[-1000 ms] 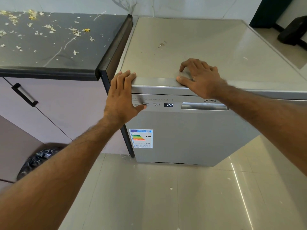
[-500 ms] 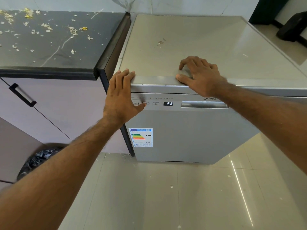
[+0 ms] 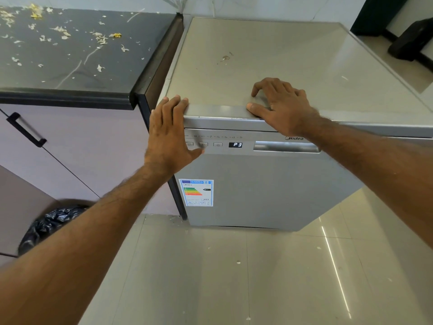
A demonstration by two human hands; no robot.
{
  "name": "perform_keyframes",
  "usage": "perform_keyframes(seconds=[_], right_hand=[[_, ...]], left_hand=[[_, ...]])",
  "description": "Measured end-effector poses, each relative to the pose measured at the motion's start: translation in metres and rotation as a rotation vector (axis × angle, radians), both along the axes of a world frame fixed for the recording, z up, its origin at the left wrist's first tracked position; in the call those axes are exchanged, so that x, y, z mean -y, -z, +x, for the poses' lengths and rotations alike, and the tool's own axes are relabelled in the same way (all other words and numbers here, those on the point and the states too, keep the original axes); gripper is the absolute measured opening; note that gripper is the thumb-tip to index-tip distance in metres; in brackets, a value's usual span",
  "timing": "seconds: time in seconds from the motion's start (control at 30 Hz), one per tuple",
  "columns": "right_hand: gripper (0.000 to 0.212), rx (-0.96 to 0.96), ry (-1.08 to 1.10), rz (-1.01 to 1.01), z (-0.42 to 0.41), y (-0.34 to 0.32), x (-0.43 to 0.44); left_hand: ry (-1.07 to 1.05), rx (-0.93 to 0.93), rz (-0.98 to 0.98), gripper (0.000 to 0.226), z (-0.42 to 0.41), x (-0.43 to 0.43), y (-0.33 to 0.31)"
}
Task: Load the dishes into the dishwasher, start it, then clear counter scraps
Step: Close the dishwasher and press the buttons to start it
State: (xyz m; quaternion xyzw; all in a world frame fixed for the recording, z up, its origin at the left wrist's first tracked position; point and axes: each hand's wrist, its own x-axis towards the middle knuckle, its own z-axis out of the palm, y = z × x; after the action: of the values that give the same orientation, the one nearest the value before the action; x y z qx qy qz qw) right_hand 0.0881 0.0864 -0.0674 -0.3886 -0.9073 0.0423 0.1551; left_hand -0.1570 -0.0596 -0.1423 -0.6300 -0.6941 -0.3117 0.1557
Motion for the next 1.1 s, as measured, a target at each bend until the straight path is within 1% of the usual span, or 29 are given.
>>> perform_keyframes(seconds=[0.23,0.6,0.9,1.1], right_hand=[[0.036,0.007,-0.006,0.006,0.0003,0.0001,-0.0007],[0.036,-0.006,-0.004,0.010,-0.0001,0.0003,-0.0003],[0.035,-0.009,-0.004,0.012,0.0004,0.0015,-0.0019],[0.035,-0.024,-0.001,0.018,0.0001,0.0020,-0.0011]], left_hand=[[-0.014,0.013,0.021,0.098,0.0015,-0.0012,0.0006],[-0.027,0.011,-0.007,0.100,0.0012,-0.0007,0.0004],[-0.032,0.030,0.022,0.098,0.0035,-0.0010,0.0012],[-0.039,-0.005,0.007,0.098,0.0020,-0.0004,0.0012]])
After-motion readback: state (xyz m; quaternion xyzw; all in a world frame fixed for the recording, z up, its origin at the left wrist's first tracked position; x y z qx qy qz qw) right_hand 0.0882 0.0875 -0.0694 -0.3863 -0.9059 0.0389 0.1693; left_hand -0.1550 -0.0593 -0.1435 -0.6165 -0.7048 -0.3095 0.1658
